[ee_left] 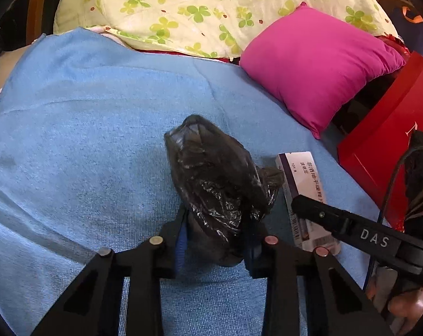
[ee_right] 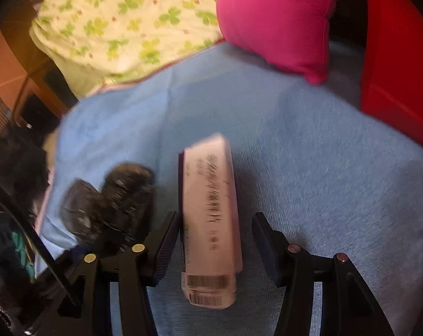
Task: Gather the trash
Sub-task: 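Close the left tool on the black plastic bag, then lift the black bag with the left tool while the right tool lifts the white box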
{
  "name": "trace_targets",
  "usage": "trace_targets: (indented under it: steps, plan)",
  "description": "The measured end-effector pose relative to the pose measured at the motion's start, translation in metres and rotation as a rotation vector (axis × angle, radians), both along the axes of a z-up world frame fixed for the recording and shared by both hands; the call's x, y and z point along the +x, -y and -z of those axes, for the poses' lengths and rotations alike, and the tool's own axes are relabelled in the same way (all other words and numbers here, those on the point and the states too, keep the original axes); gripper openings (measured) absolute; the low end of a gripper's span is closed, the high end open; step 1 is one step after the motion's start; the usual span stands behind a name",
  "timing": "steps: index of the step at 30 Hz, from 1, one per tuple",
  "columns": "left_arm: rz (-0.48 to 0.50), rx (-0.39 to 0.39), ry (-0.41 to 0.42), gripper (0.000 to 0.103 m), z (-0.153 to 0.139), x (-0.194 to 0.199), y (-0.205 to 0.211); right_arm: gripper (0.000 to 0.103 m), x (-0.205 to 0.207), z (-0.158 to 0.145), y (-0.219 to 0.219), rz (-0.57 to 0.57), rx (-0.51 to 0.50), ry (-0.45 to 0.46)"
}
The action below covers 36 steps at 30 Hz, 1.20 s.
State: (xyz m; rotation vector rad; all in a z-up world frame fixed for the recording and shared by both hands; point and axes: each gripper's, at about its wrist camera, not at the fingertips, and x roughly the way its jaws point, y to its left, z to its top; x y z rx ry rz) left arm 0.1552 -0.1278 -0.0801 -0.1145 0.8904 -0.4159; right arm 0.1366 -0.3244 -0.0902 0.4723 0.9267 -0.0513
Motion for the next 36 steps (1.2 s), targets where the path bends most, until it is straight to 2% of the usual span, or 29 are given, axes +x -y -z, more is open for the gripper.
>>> trace_targets:
  steps: [1, 3, 10, 18, 22, 28, 31, 33, 34, 36]
  plan:
    - [-0.001, 0.004, 0.007, 0.029, -0.002, -0.001, 0.0, 0.041, -0.001, -0.003, 0.0, -0.002, -0.009, 0.008]
    - [-0.007, 0.008, 0.036, 0.026, -0.01, -0.006, -0.002, 0.037, -0.004, -0.011, 0.002, 0.001, -0.004, 0.027]
    - [-0.024, 0.022, 0.169, 0.025, -0.051, -0.037, -0.009, 0.032, -0.026, -0.04, 0.009, 0.007, -0.001, 0.111]
    - [-0.073, 0.104, 0.319, 0.025, -0.094, -0.106, -0.012, 0.03, -0.064, -0.081, 0.003, -0.021, -0.042, 0.206]
    - [-0.079, 0.115, 0.305, 0.025, -0.097, -0.132, -0.022, 0.03, -0.083, -0.083, 0.008, -0.039, -0.046, 0.199]
    - [-0.083, 0.137, 0.289, 0.025, -0.094, -0.149, -0.022, 0.031, -0.095, -0.063, 0.014, -0.077, 0.033, 0.128]
    - [-0.091, 0.129, 0.284, 0.025, -0.094, -0.156, -0.019, 0.035, -0.091, -0.059, 0.015, -0.069, 0.01, 0.116]
    - [-0.093, 0.12, 0.277, 0.025, -0.092, -0.158, -0.02, 0.055, -0.09, -0.059, 0.017, -0.065, 0.016, 0.109]
    - [-0.093, 0.127, 0.277, 0.025, -0.091, -0.158, -0.019, 0.073, -0.091, -0.058, 0.018, -0.067, 0.026, 0.107]
    - [-0.091, 0.148, 0.28, 0.025, -0.089, -0.158, -0.019, 0.074, -0.092, -0.06, 0.018, -0.076, 0.034, 0.103]
